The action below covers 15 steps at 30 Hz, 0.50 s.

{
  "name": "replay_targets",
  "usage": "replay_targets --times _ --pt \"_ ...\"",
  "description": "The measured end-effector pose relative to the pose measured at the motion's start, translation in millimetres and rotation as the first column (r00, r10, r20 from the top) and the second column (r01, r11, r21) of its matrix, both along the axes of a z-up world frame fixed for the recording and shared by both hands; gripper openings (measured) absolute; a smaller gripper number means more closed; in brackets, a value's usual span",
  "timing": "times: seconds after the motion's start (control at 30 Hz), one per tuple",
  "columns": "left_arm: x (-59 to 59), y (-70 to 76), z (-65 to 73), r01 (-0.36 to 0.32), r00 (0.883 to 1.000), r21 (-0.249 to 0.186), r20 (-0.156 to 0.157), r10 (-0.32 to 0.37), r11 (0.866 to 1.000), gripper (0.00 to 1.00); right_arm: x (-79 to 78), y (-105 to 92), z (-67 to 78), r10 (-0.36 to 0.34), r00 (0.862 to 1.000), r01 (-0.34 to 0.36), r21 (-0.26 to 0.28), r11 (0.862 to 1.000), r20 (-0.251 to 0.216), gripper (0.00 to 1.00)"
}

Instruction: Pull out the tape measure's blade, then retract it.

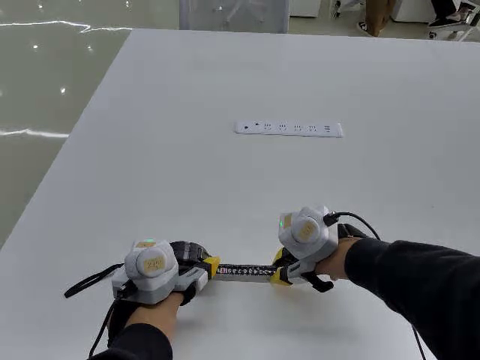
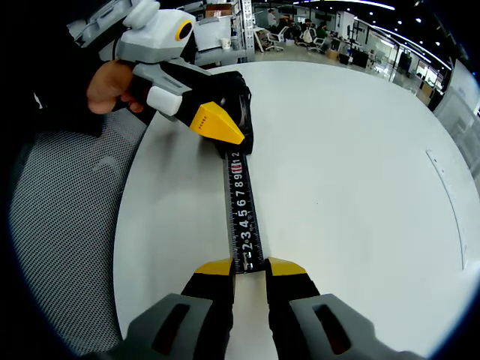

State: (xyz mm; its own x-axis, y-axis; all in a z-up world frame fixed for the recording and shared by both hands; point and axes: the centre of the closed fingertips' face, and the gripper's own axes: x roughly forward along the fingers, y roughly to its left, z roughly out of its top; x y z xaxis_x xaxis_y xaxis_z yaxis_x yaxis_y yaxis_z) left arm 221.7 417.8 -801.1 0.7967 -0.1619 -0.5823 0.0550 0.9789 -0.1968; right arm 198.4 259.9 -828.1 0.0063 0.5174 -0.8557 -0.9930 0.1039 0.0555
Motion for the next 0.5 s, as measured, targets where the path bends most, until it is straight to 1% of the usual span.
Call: replay_targets --times 0.27,0.5 --pt "0.1 0.1 0.4 0.006 1.000 -0.008 0.001 -0.006 1.000 0.64 -0.3 6.7 0.0 0.007 1.000 -0.007 0.007 1.000 0.000 0.12" --pt "-0.1 -0.8 0.8 0.016 1.000 -0.013 -0.003 -0.016 1.000 0.64 -2.8 23.7 -0.1 0.023 1.000 -0.023 0.028 0.999 0.008 0.12"
